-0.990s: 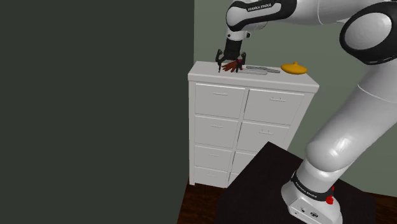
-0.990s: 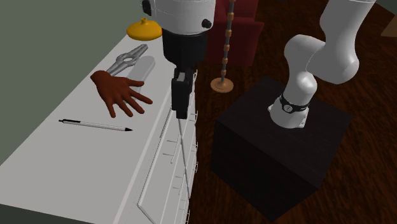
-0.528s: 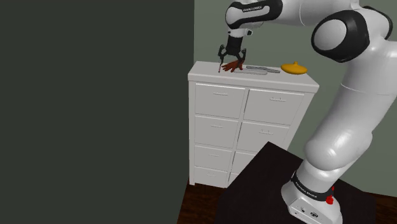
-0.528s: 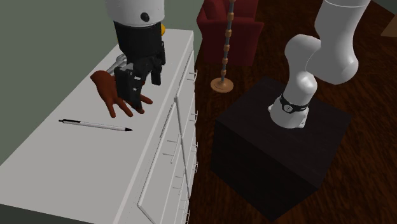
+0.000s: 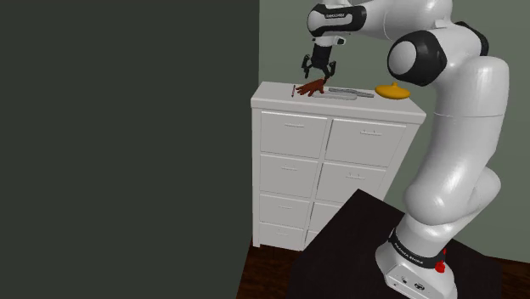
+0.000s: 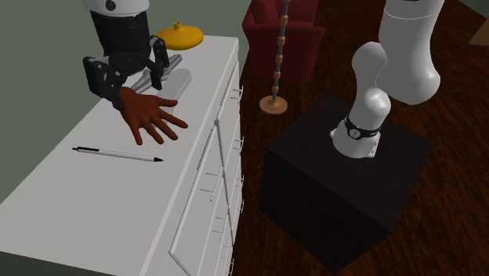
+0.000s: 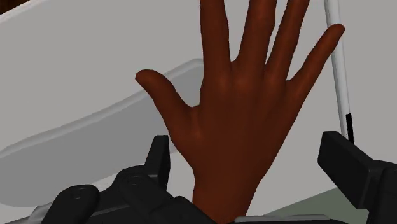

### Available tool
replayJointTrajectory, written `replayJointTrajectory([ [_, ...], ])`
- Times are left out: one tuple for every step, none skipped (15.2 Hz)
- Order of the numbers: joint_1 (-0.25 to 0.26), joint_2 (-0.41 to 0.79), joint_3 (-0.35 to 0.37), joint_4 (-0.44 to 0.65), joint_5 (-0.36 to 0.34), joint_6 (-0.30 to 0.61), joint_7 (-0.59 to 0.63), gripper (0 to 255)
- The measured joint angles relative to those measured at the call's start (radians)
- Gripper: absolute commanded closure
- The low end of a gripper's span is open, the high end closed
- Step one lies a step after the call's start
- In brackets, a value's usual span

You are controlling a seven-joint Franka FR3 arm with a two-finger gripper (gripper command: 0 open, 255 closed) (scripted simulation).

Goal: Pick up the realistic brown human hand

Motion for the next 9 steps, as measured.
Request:
replayJointTrajectory([
  [-0.009, 0.037, -0.007, 0.045, 0.004, -0.004, 0.018, 0],
  [-0.021, 0.067, -0.016, 0.091, 0.01, -0.018, 0.029, 0],
  [-0.027, 0.082, -0.021, 0.121, 0.012, -0.03, 0.039, 0],
  [-0.03, 0.09, -0.023, 0.129, 0.013, -0.029, 0.042, 0],
  [-0.031, 0.092, -0.024, 0.122, 0.014, -0.019, 0.044, 0],
  [-0.032, 0.094, -0.024, 0.114, 0.014, -0.01, 0.045, 0],
  [-0.031, 0.086, -0.025, 0.087, 0.013, 0.009, 0.045, 0],
  [-0.03, 0.083, -0.025, 0.073, 0.013, 0.021, 0.046, 0],
  [-0.03, 0.082, -0.025, 0.059, 0.013, 0.034, 0.046, 0],
])
